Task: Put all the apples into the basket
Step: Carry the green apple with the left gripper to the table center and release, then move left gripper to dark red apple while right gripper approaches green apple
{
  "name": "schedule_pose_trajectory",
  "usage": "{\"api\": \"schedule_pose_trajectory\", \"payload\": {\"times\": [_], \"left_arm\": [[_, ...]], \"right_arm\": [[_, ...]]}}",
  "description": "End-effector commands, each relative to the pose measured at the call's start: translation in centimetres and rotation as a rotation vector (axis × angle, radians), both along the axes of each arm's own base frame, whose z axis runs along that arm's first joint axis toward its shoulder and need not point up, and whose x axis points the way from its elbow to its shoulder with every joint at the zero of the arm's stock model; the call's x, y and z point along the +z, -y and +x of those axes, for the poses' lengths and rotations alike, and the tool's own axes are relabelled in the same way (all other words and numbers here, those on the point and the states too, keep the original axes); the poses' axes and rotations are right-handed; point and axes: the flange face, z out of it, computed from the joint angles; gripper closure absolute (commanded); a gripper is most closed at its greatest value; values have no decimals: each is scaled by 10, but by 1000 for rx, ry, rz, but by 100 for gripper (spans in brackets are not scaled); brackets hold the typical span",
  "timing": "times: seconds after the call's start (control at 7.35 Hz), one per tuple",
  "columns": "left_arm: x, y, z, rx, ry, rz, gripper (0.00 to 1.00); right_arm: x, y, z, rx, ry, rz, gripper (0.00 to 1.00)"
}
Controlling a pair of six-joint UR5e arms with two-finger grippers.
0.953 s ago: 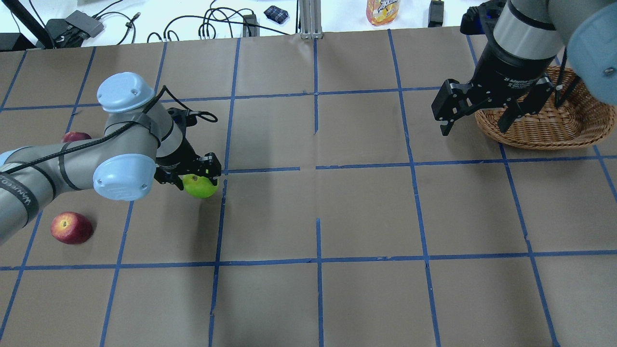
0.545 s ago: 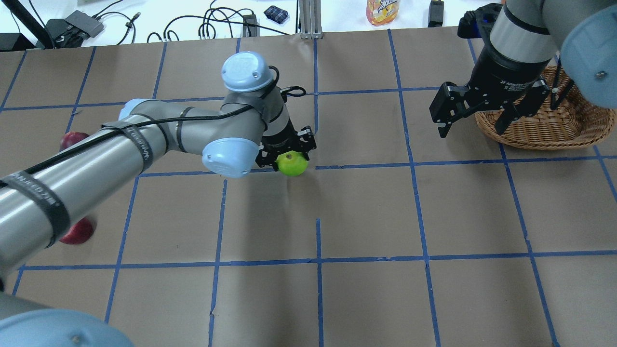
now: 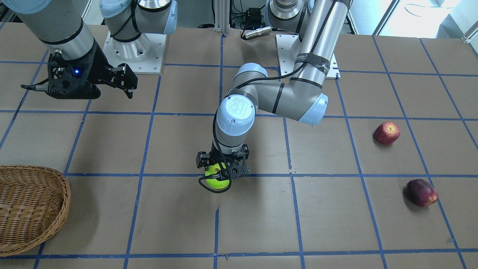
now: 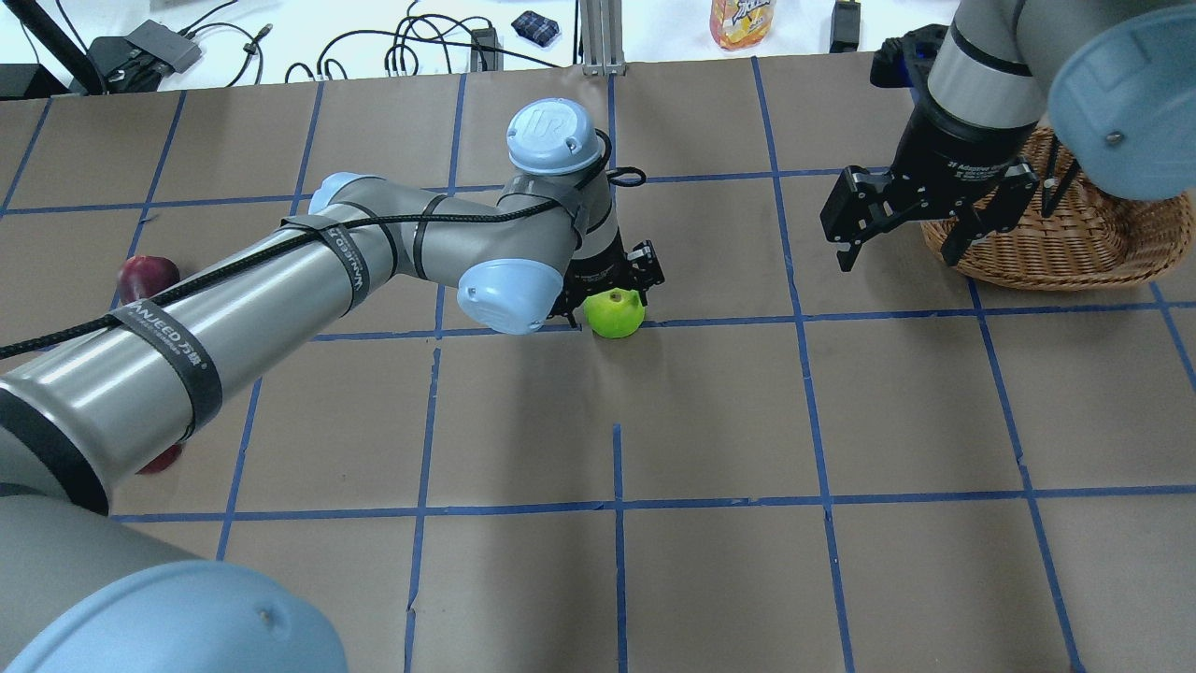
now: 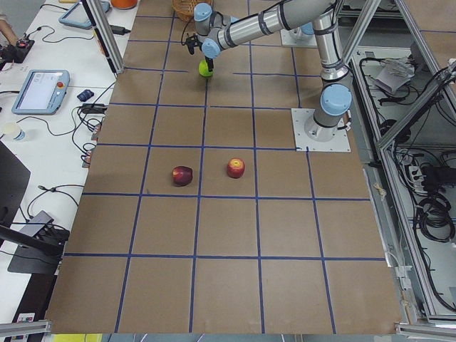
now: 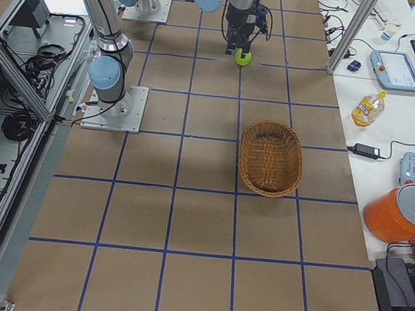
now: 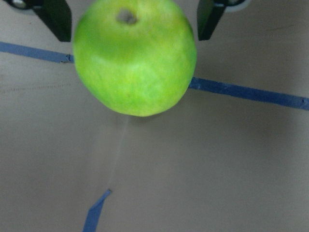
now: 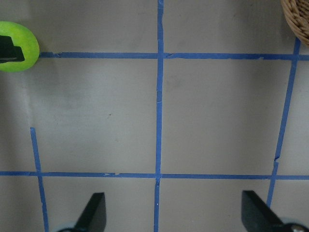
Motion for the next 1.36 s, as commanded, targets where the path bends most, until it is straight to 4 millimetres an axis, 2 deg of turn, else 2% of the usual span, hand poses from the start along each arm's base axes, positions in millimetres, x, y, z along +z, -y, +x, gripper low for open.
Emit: {"api": "schedule_pose_trajectory", "payload": {"times": [0.0,0.14,0.27,0.41,0.54,0.68,0.82,0.95,1.09,1.23], "left_arm": [[52,14,76,-83,97,53,0],[92,20,140,-176,111,102,0],[124,22,207,-202,119,119,0],[137,21,269,-281,136,119,0],[146,21,321,-273,129,108,0],[147,21,367,-274,115,107,0],[142,19,410,-335,95,112,0],[134,17,447,-420,78,111,0],[133,25,476,-460,123,34,0],[123,33,487,-513,149,1,0]], "right_arm": [[-19,13,1,-40,-2,30,0],[-33,30,7,-138,4,4,0],[-42,39,38,-141,36,-23,0],[-57,45,74,-154,32,-54,0],[-82,55,104,-174,31,-74,0],[-99,57,129,-168,29,-81,0],[-105,52,153,-189,33,-98,0],[-128,56,171,-206,33,-104,0],[-140,61,195,-245,45,-135,0],[-158,63,207,-241,43,-128,0]]}}
